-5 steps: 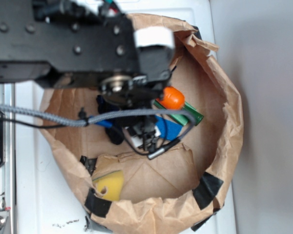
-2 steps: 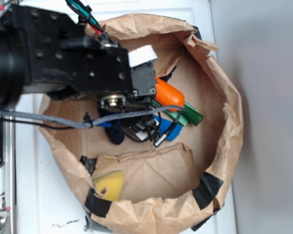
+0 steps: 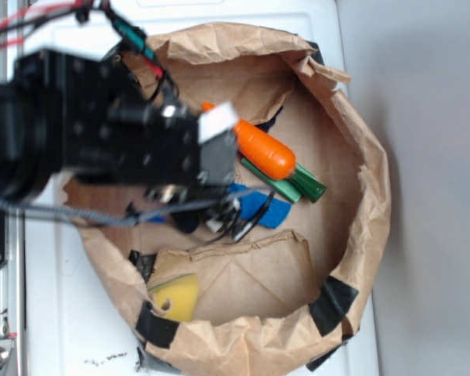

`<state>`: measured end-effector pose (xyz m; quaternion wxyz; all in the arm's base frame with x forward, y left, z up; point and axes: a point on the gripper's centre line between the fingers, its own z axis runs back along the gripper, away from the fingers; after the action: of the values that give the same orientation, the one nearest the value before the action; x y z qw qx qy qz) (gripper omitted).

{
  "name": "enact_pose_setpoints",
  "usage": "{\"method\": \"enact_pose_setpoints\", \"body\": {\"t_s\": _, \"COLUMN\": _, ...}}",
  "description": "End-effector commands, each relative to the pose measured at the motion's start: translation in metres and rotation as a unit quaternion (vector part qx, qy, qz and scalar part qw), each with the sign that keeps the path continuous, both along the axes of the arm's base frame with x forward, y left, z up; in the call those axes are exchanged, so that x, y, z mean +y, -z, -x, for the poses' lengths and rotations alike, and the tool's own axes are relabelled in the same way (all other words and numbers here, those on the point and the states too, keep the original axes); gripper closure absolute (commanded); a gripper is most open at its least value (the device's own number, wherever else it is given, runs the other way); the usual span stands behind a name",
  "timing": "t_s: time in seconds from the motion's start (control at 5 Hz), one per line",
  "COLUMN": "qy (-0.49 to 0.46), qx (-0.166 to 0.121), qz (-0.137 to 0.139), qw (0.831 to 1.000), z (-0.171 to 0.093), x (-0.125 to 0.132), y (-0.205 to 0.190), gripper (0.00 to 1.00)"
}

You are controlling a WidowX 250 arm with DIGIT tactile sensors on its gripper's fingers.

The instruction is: Grab the blue rope.

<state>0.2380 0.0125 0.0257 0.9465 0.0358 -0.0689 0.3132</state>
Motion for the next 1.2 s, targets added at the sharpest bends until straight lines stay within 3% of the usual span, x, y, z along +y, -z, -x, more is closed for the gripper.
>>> {"method": "enact_pose_setpoints", "body": {"t_s": 0.0, "qy": -0.006, "qx": -0.019, "qz": -0.019, "qw": 1.0, "z": 0.002, "x": 0.004, "y": 0.014, "gripper": 1.0}}
{"method": "enact_pose_setpoints", "body": {"t_s": 0.4, "qy": 0.004, "qx": -0.033, "qz": -0.046, "qw": 0.998, "z": -0.01, "x": -0.008, "y": 0.003, "gripper": 1.0}}
{"method": "enact_pose_setpoints", "body": {"t_s": 1.0, "qy": 0.128, "qx": -0.044, "qz": -0.05, "qw": 0.99, "z": -0.017, "x": -0.023, "y": -0.119, "gripper": 1.0}}
